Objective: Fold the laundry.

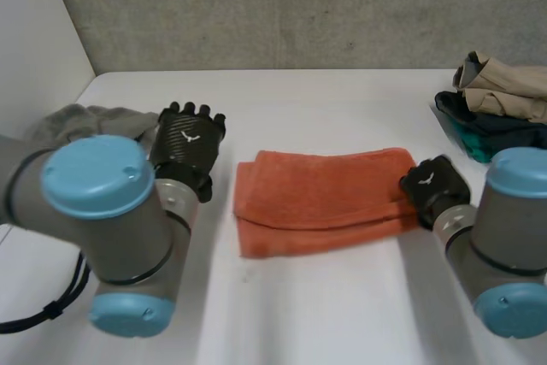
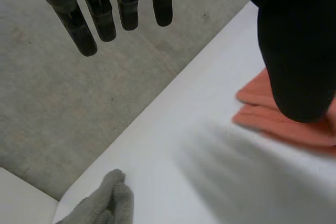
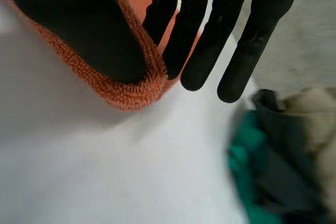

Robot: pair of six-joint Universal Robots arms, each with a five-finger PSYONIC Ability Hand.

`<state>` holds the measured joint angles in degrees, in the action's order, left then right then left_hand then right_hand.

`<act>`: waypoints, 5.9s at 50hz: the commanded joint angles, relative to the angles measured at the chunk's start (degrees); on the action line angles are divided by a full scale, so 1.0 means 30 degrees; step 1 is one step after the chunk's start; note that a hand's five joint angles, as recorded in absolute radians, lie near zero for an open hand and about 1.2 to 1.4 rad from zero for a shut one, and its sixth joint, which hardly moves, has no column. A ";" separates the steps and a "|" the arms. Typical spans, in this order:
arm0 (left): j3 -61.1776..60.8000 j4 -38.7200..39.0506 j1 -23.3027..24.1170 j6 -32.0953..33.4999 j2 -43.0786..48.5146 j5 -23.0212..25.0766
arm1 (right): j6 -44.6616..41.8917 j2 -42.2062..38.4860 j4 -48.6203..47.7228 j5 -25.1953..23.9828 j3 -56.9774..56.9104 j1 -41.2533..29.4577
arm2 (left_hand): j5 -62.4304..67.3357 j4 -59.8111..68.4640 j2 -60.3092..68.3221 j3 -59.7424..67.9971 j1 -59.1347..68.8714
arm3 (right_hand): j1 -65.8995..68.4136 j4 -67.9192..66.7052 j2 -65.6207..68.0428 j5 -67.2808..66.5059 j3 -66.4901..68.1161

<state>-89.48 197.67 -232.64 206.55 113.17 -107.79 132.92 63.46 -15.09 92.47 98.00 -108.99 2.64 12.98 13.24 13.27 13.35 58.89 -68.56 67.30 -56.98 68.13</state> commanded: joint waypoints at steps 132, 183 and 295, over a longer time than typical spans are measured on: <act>0.6713 -0.5716 0.2372 -0.5040 -0.0223 0.4491 | 1.0447 -0.0881 -0.4989 -0.6742 -1.1273 0.2306 | -0.0471 -0.0585 -0.0672 -0.0681 -0.0710 | 0.7036 -0.3813 0.4233 -0.4340 0.3956; 0.4779 -0.5159 0.3720 -0.5421 -0.1600 0.9210 | 1.2472 -0.4957 -0.3208 -1.0115 -1.1543 1.2481 | -0.0879 -0.0993 -0.1080 -0.1089 -0.1118 | -1.6298 1.9520 -1.9101 1.8993 -1.9377; -0.0431 -0.1848 -0.2871 -1.0378 -0.1980 0.6544 | 0.6552 0.5535 0.1041 -0.7123 0.3811 0.3517 | 0.1211 0.1097 0.1010 0.1001 0.0972 | -1.6298 1.9520 -1.9101 1.8993 -1.9377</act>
<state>-82.16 192.22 -236.99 166.96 113.57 -88.45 150.78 78.97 -20.01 71.11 111.26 -98.04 5.45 15.84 16.41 16.34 16.33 13.15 -12.27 12.26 -2.54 12.18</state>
